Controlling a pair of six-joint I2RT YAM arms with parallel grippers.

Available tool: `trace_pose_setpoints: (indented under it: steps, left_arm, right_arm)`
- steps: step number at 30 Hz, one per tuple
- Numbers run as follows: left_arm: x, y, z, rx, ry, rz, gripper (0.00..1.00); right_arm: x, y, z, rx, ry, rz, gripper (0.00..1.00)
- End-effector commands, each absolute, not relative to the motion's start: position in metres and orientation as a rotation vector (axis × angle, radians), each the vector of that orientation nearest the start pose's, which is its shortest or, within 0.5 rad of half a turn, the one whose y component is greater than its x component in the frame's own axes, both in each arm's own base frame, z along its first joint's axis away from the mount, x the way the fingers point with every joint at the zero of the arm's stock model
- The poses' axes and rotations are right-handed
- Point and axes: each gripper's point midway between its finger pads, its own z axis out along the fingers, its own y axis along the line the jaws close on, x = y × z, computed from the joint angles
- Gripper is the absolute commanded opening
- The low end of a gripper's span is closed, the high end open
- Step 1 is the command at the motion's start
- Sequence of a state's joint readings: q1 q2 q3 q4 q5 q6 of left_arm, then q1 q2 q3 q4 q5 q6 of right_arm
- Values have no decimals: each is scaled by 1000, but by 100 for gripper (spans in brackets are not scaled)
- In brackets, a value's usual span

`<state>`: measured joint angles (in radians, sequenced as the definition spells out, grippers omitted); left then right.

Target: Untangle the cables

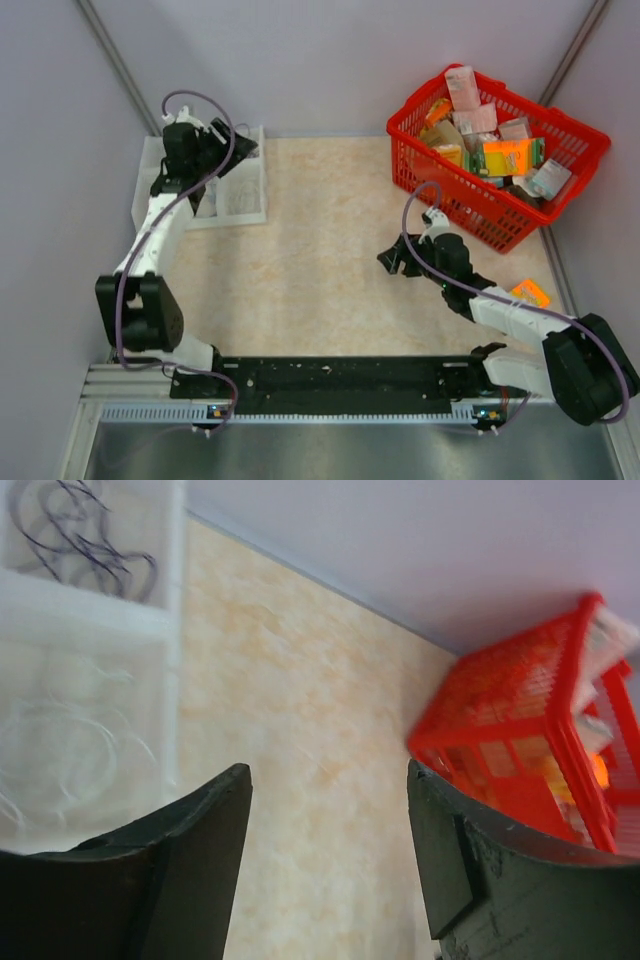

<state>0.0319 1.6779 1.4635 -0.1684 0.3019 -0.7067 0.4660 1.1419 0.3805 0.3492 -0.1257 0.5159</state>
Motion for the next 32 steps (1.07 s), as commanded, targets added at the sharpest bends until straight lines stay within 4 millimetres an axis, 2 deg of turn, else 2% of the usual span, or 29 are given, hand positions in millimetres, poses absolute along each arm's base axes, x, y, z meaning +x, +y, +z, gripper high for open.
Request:
trace_pose_setpoints:
  steps: [1,2,6,9,12,15,18,20,23,27,29,32]
  left_arm:
    - [410,-120,281,-350,1881,-864,68]
    - [386,-127,278,-316,1873,-860,68]
    - [301,-143,232,-183,1961,-824,70]
    - [253,-135,222,-79,2023,-764,70]
    - [221,-116,254,-4,1956,-672,72]
    - [199,-105,304,22,1820,-647,73]
    - [178,-106,355,74,1680,-695,74]
    - [165,-110,383,119,1599,-728,75]
    - [145,-106,426,182,1483,-715,75]
    - [116,-93,468,228,1403,-642,78]
    - [104,-88,482,237,1359,-624,79]
    - [87,-80,498,228,1297,-602,81]
  right_arm:
    - [301,196,123,-72,1987,754,69]
    - [301,198,122,-81,1993,759,69]
    - [300,208,115,-124,2029,782,69]
    - [299,216,115,-153,2032,790,69]
    - [296,222,116,-189,2029,764,69]
    - [294,220,121,-188,2003,751,69]
    - [284,210,139,-191,1878,754,70]
    - [280,200,156,-179,1777,731,74]
    - [280,169,185,-65,1763,600,82]
    - [264,134,267,35,1676,525,95]
    - [248,122,309,22,1584,533,99]
    - [221,98,370,56,1437,543,99]
